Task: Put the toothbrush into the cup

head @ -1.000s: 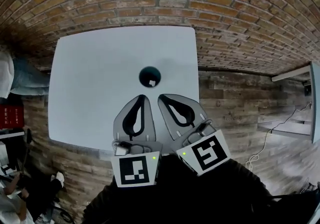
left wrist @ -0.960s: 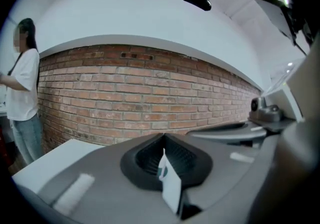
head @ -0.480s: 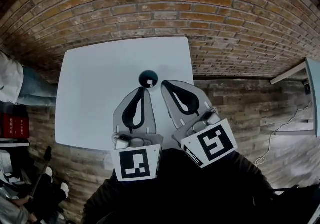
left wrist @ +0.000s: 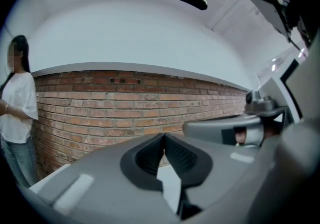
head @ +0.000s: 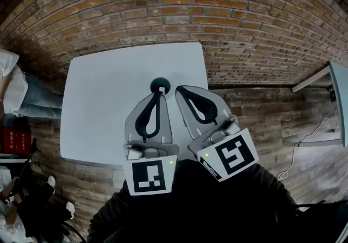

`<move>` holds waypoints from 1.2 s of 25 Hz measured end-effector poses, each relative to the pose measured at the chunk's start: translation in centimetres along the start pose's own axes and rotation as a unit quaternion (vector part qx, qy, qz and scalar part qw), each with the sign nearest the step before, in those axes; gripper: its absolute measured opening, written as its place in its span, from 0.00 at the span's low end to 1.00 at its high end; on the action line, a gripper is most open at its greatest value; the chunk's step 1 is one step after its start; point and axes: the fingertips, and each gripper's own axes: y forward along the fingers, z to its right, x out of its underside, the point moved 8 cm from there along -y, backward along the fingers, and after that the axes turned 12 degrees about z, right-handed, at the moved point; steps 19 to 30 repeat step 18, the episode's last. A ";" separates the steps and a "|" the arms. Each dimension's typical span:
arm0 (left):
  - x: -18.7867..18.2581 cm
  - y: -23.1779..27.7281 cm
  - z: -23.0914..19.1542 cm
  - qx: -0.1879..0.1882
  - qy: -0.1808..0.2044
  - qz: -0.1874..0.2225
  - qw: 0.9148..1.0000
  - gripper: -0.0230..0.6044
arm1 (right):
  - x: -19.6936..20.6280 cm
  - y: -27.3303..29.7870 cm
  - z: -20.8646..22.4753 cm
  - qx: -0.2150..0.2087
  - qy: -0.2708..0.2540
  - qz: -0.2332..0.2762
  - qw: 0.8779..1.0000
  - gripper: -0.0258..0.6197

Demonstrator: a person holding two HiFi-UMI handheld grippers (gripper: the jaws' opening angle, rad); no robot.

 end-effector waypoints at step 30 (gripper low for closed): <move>0.5 0.5 -0.2 -0.002 -0.001 -0.008 1.000 0.05 | 0.5 0.6 0.3 -0.004 0.009 -0.001 1.000 0.04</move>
